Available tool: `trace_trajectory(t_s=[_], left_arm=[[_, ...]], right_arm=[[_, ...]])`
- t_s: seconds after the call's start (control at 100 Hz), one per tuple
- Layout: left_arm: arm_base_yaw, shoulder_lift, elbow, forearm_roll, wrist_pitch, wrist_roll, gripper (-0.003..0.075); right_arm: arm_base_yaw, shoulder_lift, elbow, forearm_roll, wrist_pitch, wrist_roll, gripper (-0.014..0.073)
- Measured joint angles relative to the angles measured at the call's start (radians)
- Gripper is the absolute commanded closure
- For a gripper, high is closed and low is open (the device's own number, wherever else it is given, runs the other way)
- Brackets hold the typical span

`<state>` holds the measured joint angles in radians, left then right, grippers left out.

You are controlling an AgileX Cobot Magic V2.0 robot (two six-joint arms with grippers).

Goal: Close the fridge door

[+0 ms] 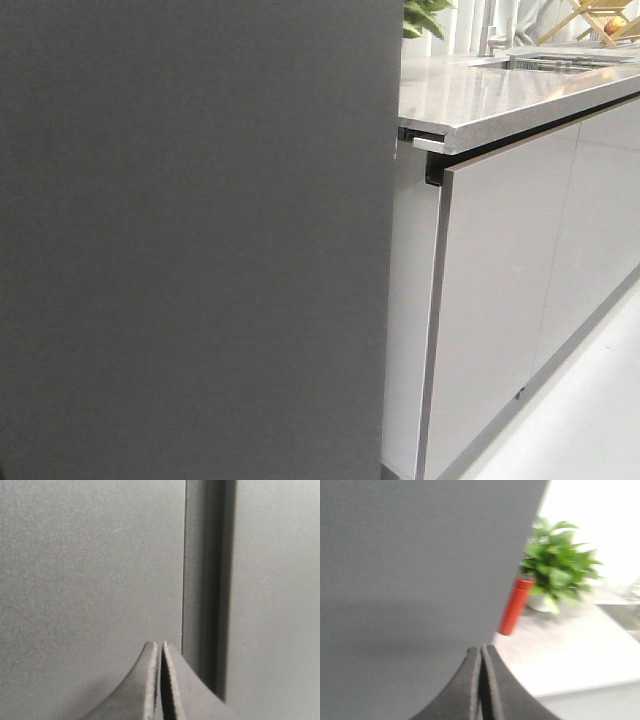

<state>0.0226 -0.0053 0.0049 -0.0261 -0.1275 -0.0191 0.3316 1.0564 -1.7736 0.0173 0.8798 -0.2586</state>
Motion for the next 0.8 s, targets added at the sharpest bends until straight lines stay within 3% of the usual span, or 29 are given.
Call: trace_trajectory(t_s=[0.37,0.8], left_arm=[[0.000,0.000,0.000,0.000,0.000,0.000,0.0740],[0.000,0.000,0.000,0.000,0.000,0.000,0.0740]], right_arm=[[-0.002,-0.479,0.339,-0.224,0.083,0.176,0.0638],[-0.001,-0.690,0.568,-0.240,0.094,0.266,0.0638]])
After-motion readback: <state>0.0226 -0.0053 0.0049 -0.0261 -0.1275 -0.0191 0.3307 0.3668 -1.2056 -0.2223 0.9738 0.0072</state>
